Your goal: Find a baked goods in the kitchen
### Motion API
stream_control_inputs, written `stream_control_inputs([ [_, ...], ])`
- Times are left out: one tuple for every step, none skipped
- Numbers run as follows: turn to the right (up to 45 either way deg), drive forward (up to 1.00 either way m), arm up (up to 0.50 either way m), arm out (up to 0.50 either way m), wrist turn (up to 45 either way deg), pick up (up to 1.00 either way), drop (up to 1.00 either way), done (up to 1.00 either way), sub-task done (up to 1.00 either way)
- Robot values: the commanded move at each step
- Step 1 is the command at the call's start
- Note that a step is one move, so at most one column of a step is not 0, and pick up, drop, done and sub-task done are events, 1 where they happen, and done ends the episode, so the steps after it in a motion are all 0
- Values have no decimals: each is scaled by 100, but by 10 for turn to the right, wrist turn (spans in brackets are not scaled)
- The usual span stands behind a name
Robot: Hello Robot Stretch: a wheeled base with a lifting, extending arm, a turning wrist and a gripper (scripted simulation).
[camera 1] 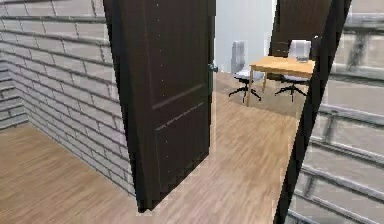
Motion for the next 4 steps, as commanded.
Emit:
stream_control_inputs([
  [0, 70, 0, 0, 0, 0, 0, 0, 0],
  [300, 0, 0, 0, 0, 0, 0, 0, 0],
  [0, 40, 0, 0, 0, 0, 0, 0, 0],
  [450, 0, 0, 0, 0, 0, 0, 0, 0],
])
